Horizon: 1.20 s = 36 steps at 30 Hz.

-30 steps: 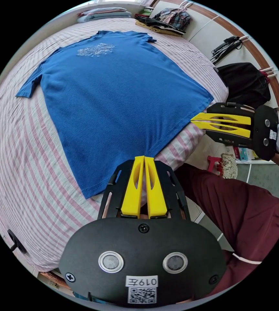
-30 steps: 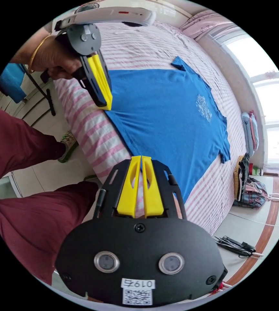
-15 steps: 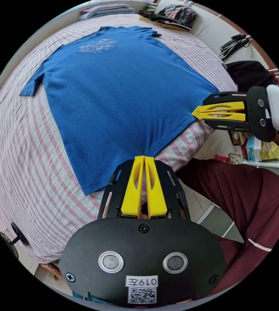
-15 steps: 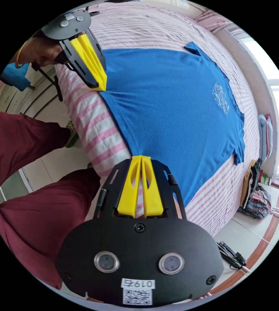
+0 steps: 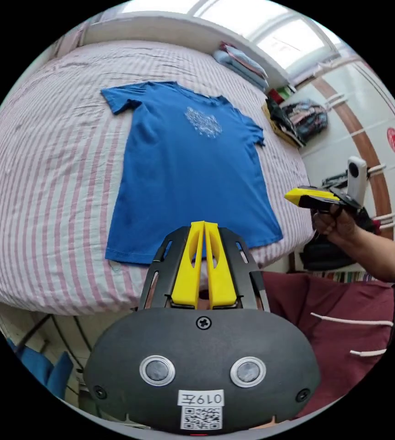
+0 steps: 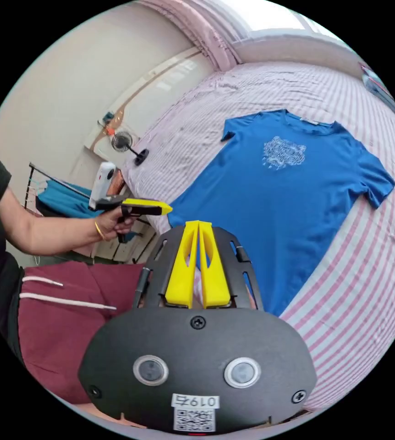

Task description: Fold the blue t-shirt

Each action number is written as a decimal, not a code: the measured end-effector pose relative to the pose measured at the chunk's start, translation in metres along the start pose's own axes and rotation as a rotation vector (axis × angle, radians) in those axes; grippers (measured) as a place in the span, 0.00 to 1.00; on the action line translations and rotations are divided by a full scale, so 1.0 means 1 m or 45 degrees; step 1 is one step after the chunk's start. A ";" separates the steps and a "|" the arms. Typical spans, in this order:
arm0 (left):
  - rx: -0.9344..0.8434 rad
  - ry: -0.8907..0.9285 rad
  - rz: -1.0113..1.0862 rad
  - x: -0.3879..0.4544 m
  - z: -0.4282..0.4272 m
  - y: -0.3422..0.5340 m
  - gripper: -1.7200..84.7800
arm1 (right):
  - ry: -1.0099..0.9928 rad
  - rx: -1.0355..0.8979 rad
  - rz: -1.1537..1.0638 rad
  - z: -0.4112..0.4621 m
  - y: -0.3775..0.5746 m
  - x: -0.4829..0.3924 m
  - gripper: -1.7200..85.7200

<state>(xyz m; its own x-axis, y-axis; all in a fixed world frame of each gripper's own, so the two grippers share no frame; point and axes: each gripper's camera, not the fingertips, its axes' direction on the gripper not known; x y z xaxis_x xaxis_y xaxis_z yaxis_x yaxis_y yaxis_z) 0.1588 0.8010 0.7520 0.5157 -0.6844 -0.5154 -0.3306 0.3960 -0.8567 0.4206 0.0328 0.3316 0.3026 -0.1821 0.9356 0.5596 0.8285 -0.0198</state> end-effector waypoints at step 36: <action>0.673 0.766 -1.442 -0.272 0.157 -0.172 0.03 | 0.085 -0.437 -0.592 -0.054 -0.658 0.091 0.08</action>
<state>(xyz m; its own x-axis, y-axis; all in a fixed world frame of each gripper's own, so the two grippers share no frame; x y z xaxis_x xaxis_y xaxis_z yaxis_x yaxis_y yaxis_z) 0.1991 1.0151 1.0356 -0.1617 -0.8875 0.4315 0.4401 -0.4563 -0.7734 0.1214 -0.5578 0.4109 0.0073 -0.5280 0.8492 0.8603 0.4363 0.2639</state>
